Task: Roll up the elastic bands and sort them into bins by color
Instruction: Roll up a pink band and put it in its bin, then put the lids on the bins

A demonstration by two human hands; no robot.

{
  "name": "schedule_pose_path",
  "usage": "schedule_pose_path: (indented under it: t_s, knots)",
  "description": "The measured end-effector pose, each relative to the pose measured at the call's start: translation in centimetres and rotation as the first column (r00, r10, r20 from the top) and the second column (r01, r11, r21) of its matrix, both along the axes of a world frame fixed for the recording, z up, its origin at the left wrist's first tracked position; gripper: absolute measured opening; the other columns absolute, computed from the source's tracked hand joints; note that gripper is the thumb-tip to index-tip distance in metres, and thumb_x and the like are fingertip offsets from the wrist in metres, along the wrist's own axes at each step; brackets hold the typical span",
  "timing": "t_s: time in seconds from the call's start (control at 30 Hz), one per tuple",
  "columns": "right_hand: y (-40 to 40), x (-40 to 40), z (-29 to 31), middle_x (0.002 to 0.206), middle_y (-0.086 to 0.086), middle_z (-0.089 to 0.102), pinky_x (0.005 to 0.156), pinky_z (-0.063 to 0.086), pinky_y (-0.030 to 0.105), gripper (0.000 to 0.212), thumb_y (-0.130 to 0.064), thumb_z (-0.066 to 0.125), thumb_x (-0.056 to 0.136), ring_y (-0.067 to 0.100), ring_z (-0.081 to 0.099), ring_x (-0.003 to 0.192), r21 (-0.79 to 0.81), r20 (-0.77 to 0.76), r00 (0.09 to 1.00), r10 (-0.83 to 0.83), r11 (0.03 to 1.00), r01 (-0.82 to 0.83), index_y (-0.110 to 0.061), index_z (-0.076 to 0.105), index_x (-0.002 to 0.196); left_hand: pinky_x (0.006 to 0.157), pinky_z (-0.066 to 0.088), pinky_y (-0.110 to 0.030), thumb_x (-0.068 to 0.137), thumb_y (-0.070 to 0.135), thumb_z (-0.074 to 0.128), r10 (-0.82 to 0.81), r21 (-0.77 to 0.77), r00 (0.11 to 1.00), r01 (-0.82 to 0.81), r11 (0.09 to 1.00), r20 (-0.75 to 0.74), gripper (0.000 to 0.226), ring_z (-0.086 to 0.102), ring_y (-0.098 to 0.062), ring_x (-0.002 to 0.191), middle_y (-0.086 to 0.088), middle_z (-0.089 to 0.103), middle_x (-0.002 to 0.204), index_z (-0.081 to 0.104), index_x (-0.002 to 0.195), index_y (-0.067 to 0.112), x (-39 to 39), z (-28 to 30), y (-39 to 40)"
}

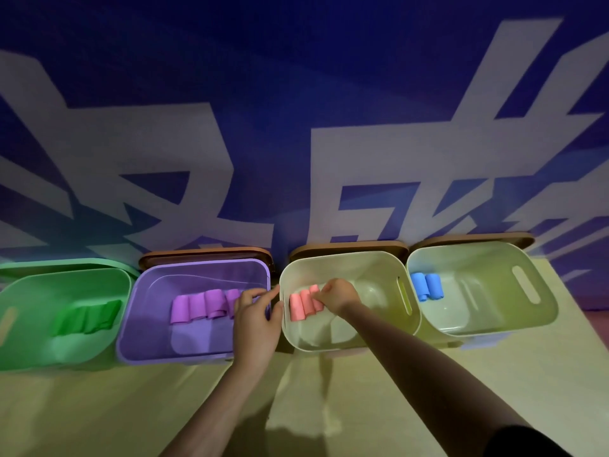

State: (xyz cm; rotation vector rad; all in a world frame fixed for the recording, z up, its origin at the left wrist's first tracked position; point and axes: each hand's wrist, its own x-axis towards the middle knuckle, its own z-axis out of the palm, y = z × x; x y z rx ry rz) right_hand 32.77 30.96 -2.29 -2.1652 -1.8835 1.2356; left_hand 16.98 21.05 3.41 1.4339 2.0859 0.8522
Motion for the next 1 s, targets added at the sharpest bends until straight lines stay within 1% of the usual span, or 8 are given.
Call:
schedule_pose_path:
  t_s: [0.2,0.3,0.37,0.43,0.5,0.7,0.83,1.0]
  knots:
    - [0.5,0.9,1.3,0.091,0.006,0.066,0.072,0.042,0.026,0.034,-0.042,0.061,0.089,0.022,0.061,0.088,0.022,0.027,0.999,0.031,0.999,-0.032,-0.01,0.069,0.098,0.078,0.026,-0.014,0.086,0.014,0.066,-0.021,0.007,0.999,0.022,1.0,-0.032,0.035,0.046,-0.019,0.107,-0.004,0.055,0.112,0.067,0.12,0.022,-0.6,-0.4,0.6]
    - [-0.2,1.8,4.1,0.094,0.005,0.07,0.076,0.046,0.027,0.024,-0.033,0.061,0.09,0.021,0.063,0.088,0.188,-0.075,0.996,0.055,0.981,-0.04,-0.011,0.07,0.096,0.078,0.027,-0.016,0.087,0.015,0.066,-0.028,0.007,0.999,0.028,1.0,-0.031,0.034,0.045,-0.018,0.107,-0.003,0.054,0.112,0.067,0.12,0.023,-0.7,-0.3,0.6]
    - [-1.1,3.0,6.7,0.091,0.003,0.068,0.073,0.044,0.026,0.015,-0.025,0.061,0.09,0.017,0.06,0.083,0.455,-0.169,0.983,0.068,0.89,0.017,-0.012,0.069,0.092,0.081,0.03,-0.019,0.088,0.016,0.064,-0.031,0.007,0.999,0.031,1.0,-0.014,0.033,0.047,-0.02,0.108,-0.003,0.054,0.112,0.066,0.12,0.022,-0.7,-0.3,0.6]
    - [-1.4,4.6,9.0,0.095,0.0,0.062,0.074,0.04,0.024,0.011,-0.02,0.062,0.09,0.013,0.053,0.088,0.743,-0.132,0.989,0.061,0.667,0.058,-0.012,0.068,0.095,0.083,0.033,-0.022,0.089,0.016,0.063,-0.041,0.002,0.999,0.041,0.999,-0.006,0.033,0.048,-0.021,0.11,-0.004,0.054,0.114,0.065,0.122,0.02,-0.7,-0.3,0.6]
    - [-0.9,6.2,10.0,0.102,0.001,0.06,0.077,0.042,0.025,0.016,-0.019,0.062,0.089,0.015,0.051,0.097,0.832,-0.074,0.997,-0.007,0.551,0.065,-0.013,0.068,0.102,0.083,0.033,-0.023,0.089,0.016,0.062,-0.049,-0.004,0.999,0.049,0.999,-0.014,0.033,0.049,-0.022,0.111,-0.004,0.054,0.116,0.064,0.122,0.019,-0.6,-0.3,0.6]
    - [1.3,7.6,9.4,0.112,0.008,0.054,0.07,0.049,0.036,0.031,-0.036,0.052,0.096,0.031,0.061,0.089,0.586,0.204,0.978,0.039,0.796,-0.154,-0.014,0.066,0.112,0.08,0.04,-0.028,0.087,0.016,0.063,-0.032,-0.027,0.999,0.031,0.999,-0.043,0.032,0.052,-0.025,0.108,-0.006,0.054,0.117,0.066,0.119,0.02,-0.4,0.0,0.9]
    - [1.6,7.2,10.3,0.12,0.002,0.058,0.067,0.045,0.032,0.036,-0.039,0.041,0.101,0.026,0.062,0.094,0.495,0.398,0.889,0.226,0.763,-0.416,-0.019,0.068,0.113,0.077,0.042,-0.029,0.091,0.019,0.059,-0.037,-0.036,0.999,0.036,0.999,-0.034,0.031,0.051,-0.023,0.108,-0.004,0.053,0.119,0.064,0.121,0.023,-0.5,-0.3,0.5]
    - [1.7,7.1,12.0,0.099,0.004,0.068,0.067,0.046,0.029,0.037,-0.043,0.042,0.1,0.024,0.062,0.09,0.388,0.458,0.826,0.328,0.762,-0.518,-0.019,0.069,0.107,0.08,0.04,-0.027,0.094,0.018,0.056,-0.02,-0.008,1.0,0.02,1.0,0.008,0.027,0.055,-0.026,0.106,-0.009,0.055,0.116,0.067,0.119,0.016,0.0,-0.6,-0.1]
